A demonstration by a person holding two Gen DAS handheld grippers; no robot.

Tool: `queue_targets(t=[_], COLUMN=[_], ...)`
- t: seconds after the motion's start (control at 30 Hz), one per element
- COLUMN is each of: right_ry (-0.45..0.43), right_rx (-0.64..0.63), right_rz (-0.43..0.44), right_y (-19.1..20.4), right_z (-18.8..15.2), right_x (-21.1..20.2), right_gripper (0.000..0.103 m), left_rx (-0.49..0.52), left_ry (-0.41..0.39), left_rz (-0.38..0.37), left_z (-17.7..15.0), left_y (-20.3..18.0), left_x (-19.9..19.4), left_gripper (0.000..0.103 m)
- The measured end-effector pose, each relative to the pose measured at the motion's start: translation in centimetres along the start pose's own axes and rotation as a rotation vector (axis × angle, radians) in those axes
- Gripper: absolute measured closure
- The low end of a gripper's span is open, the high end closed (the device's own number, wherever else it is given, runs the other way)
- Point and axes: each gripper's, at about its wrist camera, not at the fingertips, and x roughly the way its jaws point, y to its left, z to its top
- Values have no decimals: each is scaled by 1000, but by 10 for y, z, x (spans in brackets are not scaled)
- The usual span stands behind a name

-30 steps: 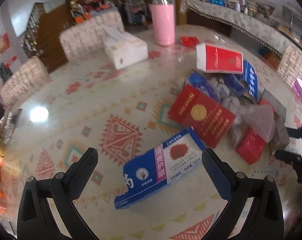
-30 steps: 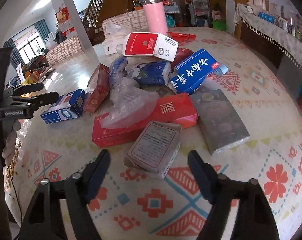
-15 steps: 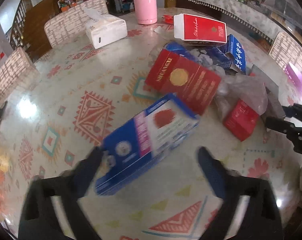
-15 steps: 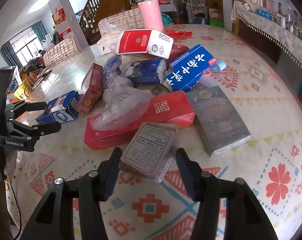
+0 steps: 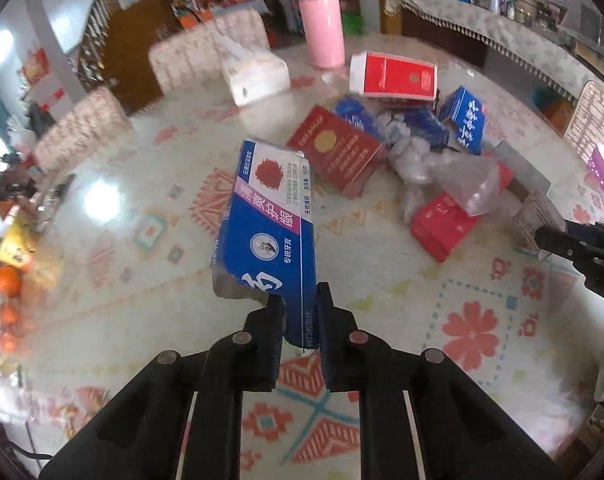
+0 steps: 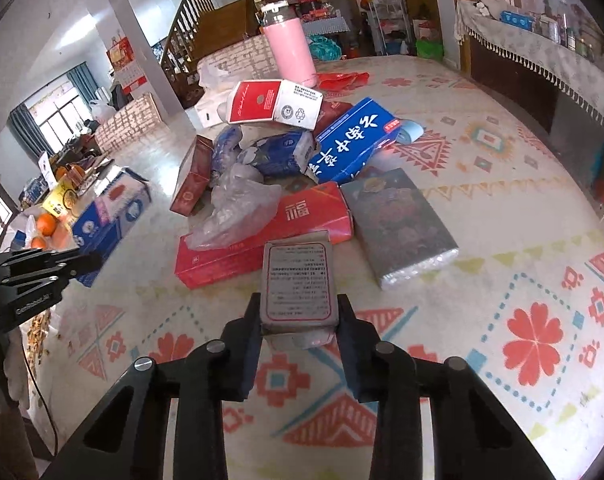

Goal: Collect trash
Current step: 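Carry both boxes to the pink basket and open both tools over it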

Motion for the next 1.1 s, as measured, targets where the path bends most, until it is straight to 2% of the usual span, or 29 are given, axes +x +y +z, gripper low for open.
queue_targets(t=[0.07,0.27,0.67,0.9,1.1], right_ry=[-12,-65,-133,-179,-212], right_rx=[3,-3,53,107,162], right_rz=[11,29,56,43,28], right_y=[-3,-11,-51,-91,-132], right_z=[-4,-11,-26,-31,-31], right_x=[-9,-37,-80,-106,-127], right_gripper=[66,66,66,66,66], left_rx=[-2,-6,75,140,190], left_ry=[-37,-100,-163,-188,-195], left_rz=[40,85,124,107,56], left_z=[-4,-10,-12,0,17], left_y=[-6,-22,-78,-121,-162], left_x=[-19,-53,-83,-89,-87], left_gripper=[88,88,88,88,88])
